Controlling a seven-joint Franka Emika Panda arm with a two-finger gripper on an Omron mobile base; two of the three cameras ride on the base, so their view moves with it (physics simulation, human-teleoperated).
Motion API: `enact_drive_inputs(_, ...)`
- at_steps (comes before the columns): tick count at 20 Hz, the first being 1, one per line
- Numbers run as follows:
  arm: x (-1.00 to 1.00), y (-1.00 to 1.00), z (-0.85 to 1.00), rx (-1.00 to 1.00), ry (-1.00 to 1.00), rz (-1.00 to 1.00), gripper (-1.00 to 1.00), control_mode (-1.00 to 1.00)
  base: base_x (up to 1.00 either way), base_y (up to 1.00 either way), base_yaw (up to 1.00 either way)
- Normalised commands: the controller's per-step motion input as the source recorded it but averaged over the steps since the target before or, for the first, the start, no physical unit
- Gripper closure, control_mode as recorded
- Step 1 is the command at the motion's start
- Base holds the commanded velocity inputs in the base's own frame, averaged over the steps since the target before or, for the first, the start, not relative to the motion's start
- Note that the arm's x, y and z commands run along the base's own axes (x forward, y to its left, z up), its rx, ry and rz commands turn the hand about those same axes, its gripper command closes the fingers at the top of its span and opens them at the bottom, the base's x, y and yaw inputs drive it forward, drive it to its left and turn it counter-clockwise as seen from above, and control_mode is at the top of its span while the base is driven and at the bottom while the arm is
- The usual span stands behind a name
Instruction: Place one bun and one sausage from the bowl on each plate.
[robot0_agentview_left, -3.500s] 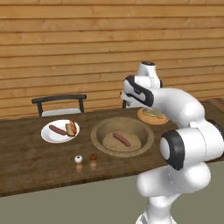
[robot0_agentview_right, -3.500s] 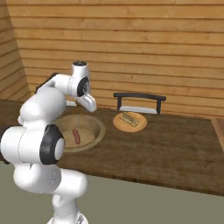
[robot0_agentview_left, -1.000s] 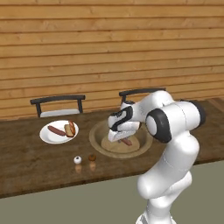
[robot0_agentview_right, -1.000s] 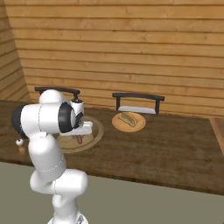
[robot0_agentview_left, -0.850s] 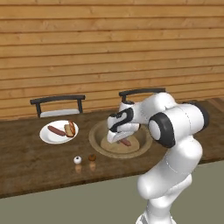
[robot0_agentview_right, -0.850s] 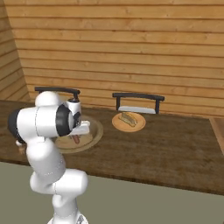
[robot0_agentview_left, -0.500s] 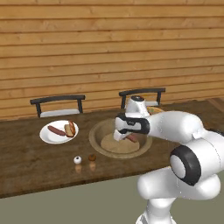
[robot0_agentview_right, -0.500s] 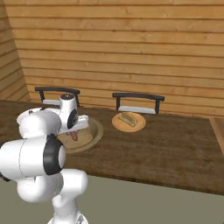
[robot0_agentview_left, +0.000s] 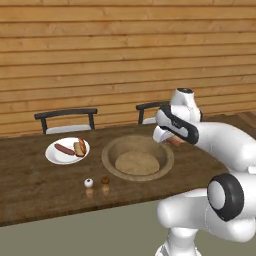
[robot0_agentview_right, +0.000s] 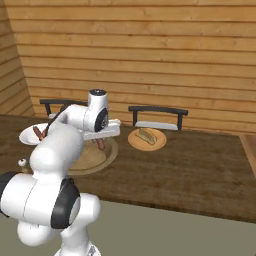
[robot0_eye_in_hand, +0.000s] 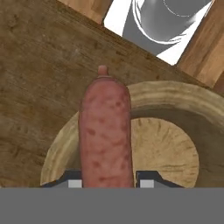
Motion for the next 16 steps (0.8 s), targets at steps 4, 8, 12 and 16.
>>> enact_drive_inputs(4,0.09,-0.74,1.00,-0.07,0.27,-0.02,1.00,-1.00,0.00,0.00,0.00)
enact_drive_inputs(8,0.29,-0.72,0.18,-0.13,0.09,0.00,1.00,-1.00,0.00,0.00,0.00)
enact_drive_inputs(12,0.36,-0.61,-0.66,-0.02,-0.09,0.13,1.00,-1.00,0.00,0.00,0.00)
enact_drive_inputs(16,0.61,-0.54,-0.48,0.00,-0.10,0.21,1.00,-1.00,0.00,0.00,0.00)
